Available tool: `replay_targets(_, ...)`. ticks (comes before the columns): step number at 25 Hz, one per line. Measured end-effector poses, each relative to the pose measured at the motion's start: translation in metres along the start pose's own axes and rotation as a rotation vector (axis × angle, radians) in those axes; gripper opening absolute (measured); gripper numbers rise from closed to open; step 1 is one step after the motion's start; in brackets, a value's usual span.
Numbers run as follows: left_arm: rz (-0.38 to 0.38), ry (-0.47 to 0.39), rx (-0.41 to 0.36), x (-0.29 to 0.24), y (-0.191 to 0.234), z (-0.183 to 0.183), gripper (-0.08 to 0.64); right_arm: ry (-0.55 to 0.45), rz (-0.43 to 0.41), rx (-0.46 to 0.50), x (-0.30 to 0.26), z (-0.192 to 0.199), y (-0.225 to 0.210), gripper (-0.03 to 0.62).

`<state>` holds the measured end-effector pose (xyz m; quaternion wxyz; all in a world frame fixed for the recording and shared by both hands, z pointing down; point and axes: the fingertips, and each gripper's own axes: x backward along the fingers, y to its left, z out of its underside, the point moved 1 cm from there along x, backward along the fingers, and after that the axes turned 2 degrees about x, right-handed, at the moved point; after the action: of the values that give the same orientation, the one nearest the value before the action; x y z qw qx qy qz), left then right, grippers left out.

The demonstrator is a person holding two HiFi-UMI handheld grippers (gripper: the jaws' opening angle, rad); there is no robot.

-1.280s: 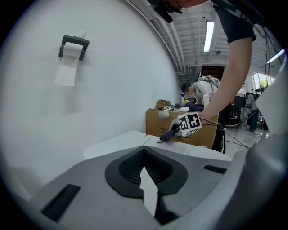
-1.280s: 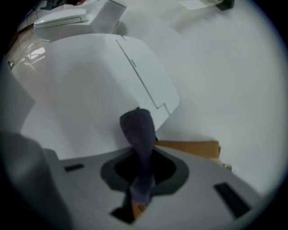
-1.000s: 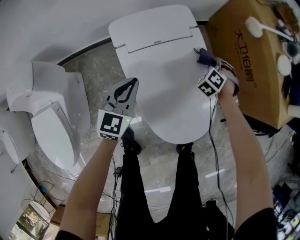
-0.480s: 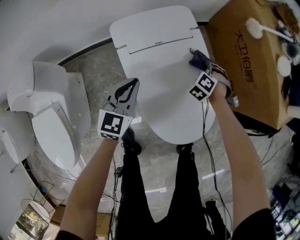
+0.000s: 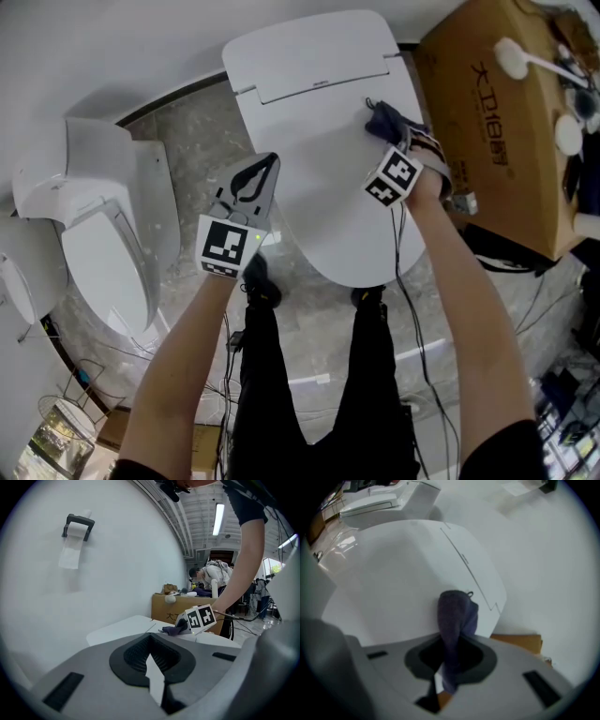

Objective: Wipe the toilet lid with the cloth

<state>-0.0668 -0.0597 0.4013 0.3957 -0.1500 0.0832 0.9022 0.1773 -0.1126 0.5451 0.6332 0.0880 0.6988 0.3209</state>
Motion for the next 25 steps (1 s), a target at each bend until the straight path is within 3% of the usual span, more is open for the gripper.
replay_targets(25,-0.025,0.0,0.036,0.008,0.005,0.009,0.018,-0.07,-0.029,0.041,0.025,-0.073,0.035,0.067)
